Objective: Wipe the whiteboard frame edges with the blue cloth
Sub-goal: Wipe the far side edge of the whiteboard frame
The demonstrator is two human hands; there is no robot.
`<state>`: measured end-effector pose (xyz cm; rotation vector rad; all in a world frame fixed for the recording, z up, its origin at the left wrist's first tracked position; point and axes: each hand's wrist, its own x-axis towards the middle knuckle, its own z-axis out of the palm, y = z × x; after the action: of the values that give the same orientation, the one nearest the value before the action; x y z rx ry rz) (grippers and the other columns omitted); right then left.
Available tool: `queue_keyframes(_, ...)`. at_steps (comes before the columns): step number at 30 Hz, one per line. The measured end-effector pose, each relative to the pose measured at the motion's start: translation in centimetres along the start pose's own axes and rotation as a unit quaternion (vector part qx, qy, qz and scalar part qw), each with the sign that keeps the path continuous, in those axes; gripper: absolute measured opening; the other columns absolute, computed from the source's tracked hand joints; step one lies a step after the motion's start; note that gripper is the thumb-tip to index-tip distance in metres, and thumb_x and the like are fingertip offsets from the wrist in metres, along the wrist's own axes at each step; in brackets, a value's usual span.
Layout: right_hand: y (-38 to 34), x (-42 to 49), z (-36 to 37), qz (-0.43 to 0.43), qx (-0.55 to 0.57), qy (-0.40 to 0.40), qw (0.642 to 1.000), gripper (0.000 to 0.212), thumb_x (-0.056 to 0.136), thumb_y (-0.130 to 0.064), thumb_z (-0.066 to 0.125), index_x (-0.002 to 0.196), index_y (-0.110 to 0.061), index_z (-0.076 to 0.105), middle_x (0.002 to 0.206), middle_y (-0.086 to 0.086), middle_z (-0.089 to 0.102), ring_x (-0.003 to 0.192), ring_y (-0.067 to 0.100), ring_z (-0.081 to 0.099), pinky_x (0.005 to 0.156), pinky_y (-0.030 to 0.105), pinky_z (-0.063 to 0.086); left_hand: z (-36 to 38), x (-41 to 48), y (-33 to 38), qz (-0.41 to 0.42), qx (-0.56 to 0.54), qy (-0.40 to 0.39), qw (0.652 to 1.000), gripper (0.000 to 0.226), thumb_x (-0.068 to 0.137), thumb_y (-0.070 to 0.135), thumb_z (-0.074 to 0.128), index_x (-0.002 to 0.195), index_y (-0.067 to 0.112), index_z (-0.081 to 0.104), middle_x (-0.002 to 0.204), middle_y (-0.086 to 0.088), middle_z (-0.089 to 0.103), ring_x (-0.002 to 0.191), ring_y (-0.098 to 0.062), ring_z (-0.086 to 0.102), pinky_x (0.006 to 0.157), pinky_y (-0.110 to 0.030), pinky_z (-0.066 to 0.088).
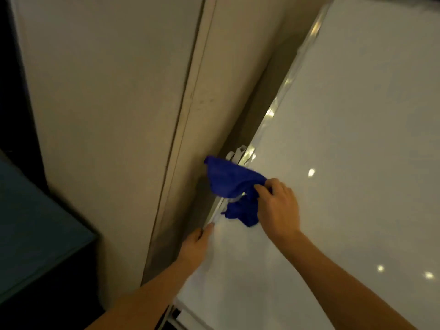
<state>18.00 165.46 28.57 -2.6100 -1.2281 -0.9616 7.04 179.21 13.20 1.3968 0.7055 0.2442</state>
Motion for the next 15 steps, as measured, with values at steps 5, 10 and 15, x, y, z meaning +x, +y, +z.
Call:
queue_keyframes(5,-2.7,-0.3,1.2,0.079,0.115,-0.005,0.99,0.01,0.088,-0.05,0.058,0.087,-0.041,0.056,0.078,-0.009,0.062,0.068,0.009,0.06,0.06,0.031,0.053,1.5,1.2,6.4,0.098,0.024,-0.007,0.995,0.02,0.097,0.033,0.049,0.086,0.022,0.061,0.086,-0.008,0.067,0.072,-0.012,0.061,0.062,-0.025,0.047)
queue_keyframes(10,-0.3,4.9,-0.4,-0.113,-0.041,-0.002,0.993,0.048,0.071,-0.021,0.078,0.117,-0.017,0.062,0.094,0.005,0.063,0.079,0.024,0.058,0.065,0.034,0.051,0.2,0.8,11.3,0.166,0.25,-0.022,0.954,0.018,0.096,0.025,0.05,0.083,0.018,0.059,0.08,-0.005,0.066,0.069,-0.014,0.062,0.067,-0.03,0.054)
queue_keyframes(15,6.7,17.9,-7.9,-0.031,-0.107,0.054,0.992,0.056,0.093,-0.044,0.049,0.141,-0.016,0.041,0.144,0.014,0.04,0.13,0.04,0.039,0.102,0.048,0.037,1.1,-0.2,19.7,0.309,0.402,0.086,0.858,0.021,0.093,0.045,0.047,0.077,0.032,0.05,0.072,0.011,0.061,0.063,-0.005,0.057,0.057,-0.021,0.048)
